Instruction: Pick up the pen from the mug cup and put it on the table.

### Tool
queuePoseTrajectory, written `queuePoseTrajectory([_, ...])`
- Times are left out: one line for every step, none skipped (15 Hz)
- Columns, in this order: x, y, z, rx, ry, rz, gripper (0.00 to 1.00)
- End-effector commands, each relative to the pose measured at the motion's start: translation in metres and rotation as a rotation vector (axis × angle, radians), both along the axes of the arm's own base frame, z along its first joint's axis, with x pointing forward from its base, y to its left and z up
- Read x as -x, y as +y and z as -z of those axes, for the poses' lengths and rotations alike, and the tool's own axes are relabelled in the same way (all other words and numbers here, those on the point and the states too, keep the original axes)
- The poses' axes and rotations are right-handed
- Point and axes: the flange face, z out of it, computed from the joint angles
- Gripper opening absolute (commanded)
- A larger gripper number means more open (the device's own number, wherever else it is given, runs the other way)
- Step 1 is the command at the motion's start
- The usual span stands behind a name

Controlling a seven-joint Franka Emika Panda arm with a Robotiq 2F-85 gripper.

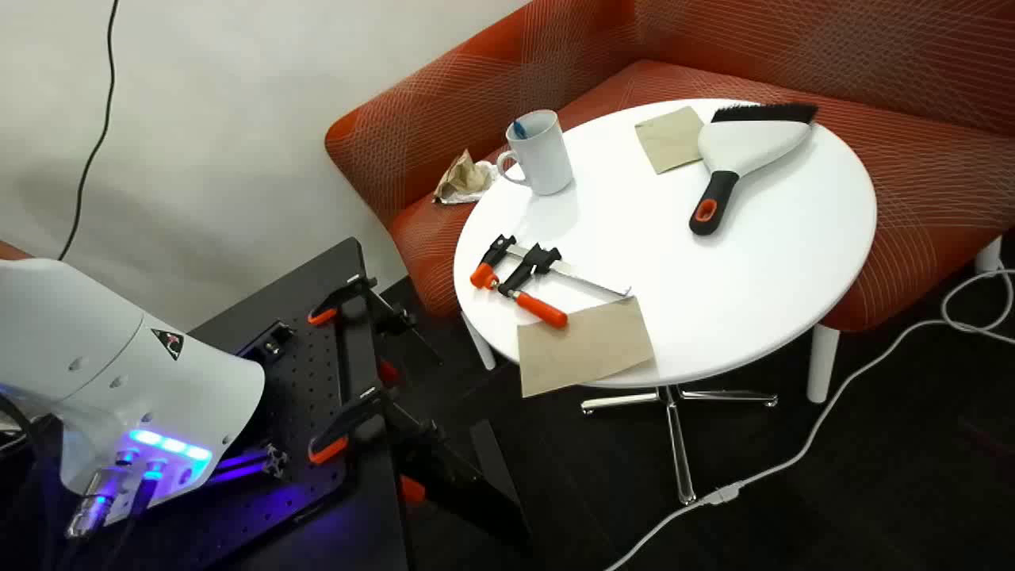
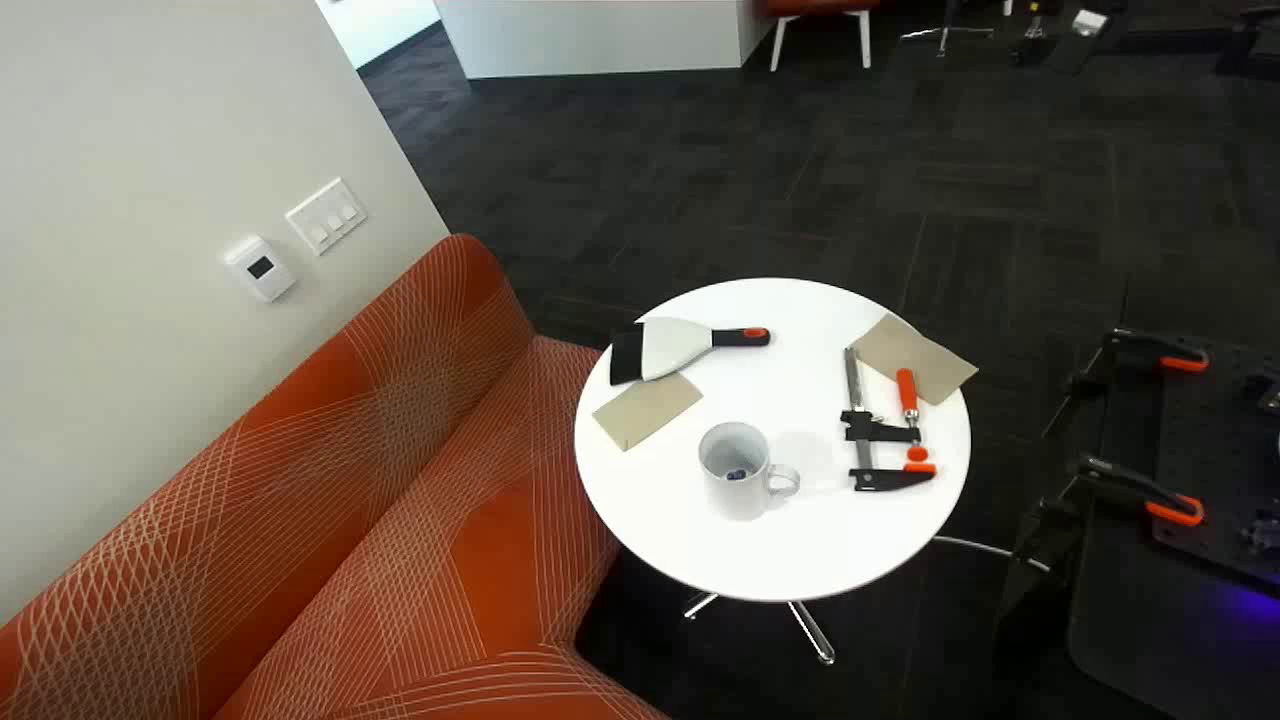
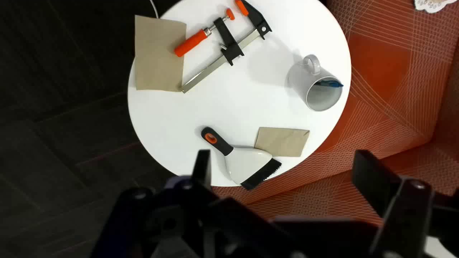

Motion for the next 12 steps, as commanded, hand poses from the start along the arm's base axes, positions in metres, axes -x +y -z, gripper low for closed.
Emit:
queuePoseTrajectory([0.000,0.000,0.000,0.000,0.001,0.000,1.00])
queuePoseTrajectory([0.000,0.000,0.000,0.000,0.001,0.000,1.00])
queuePoseTrajectory([0.000,0.000,0.000,0.000,0.001,0.000,1.00])
queuePoseTrajectory([0.000,0.000,0.000,0.000,0.001,0.000,1.00])
queuePoseTrajectory([0.000,0.000,0.000,0.000,0.001,0.000,1.00])
queuePoseTrajectory([0.000,0.000,0.000,0.000,0.001,0.000,1.00])
queuePoseTrajectory([0.000,0.000,0.000,0.000,0.001,0.000,1.00])
queuePoseTrajectory([0.000,0.000,0.000,0.000,0.001,0.000,1.00])
queuePoseTrajectory([-0.007,0.002,0.000,-0.002,0.012,0.003,1.00])
queuePoseTrajectory([-0.011,0.004,0.001,0.004,0.018,0.012,1.00])
queuePoseTrajectory([-0.018,0.007,0.003,0.003,0.030,0.020,1.00])
queuePoseTrajectory([-0.023,0.011,0.006,0.007,0.040,0.029,1.00])
